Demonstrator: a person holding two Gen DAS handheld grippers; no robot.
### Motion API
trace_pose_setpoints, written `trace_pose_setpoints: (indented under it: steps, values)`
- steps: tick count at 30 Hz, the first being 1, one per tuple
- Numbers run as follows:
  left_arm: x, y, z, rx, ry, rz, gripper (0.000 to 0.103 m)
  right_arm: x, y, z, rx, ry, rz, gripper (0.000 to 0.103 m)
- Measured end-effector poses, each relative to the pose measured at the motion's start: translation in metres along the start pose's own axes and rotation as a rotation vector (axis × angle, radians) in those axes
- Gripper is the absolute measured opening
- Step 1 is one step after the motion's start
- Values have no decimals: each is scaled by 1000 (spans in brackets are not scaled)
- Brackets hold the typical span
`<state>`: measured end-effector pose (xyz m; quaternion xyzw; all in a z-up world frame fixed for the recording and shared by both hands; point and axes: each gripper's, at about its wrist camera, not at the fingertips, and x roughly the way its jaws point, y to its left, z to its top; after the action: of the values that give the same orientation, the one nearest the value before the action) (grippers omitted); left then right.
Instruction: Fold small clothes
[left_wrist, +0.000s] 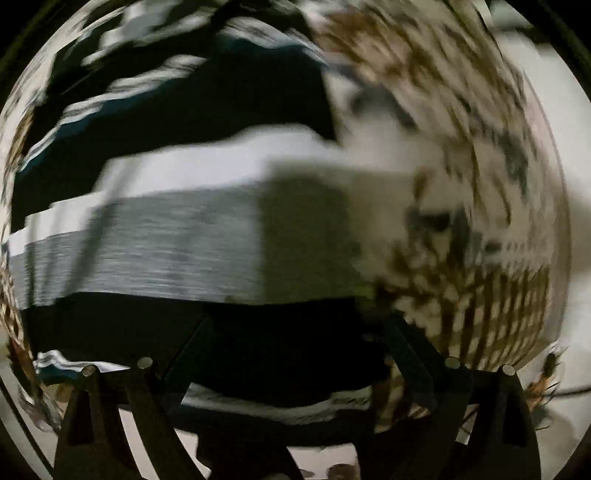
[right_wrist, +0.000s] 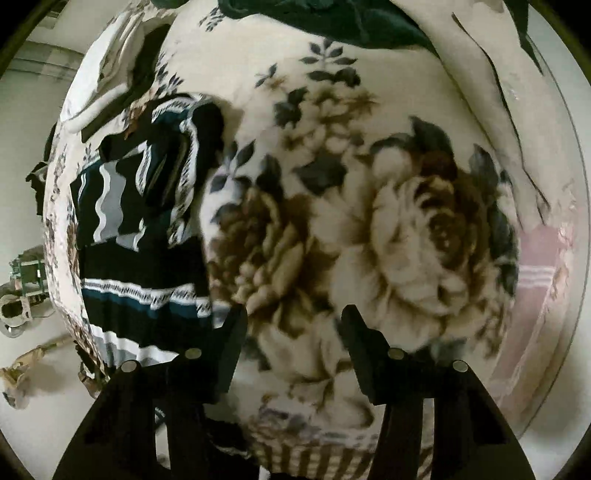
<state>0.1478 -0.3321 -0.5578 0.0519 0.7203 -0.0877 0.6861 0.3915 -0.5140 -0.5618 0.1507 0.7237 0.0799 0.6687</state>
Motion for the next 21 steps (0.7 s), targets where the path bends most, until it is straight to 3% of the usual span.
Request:
trace_pose_setpoints:
  steps: [2,5,7,9,15,18,21]
  values:
    - [21,-12,-2,14,29,48,93,11,-9,19,32,0,92,56]
    - [32,-12,-3,-1,-7,80,68,31,-3,50,56,-2,211,57]
    - [28,-8,-4,-11,-45,94,30,46,5,74,69,-5,285,61]
    - [18,3,-6,-38,-83,80,9,59,15,97,91,-7,341,64]
    - [-11,29,-19,-67,-155,53,7,109,42,153,189,14,477,62]
    - [-30,40,-25,-113,-190,28,7,106,66,160,135,-34,399,7]
    - [-56,66,-35,-195,-239,-1,7,88,87,158,96,-71,356,7]
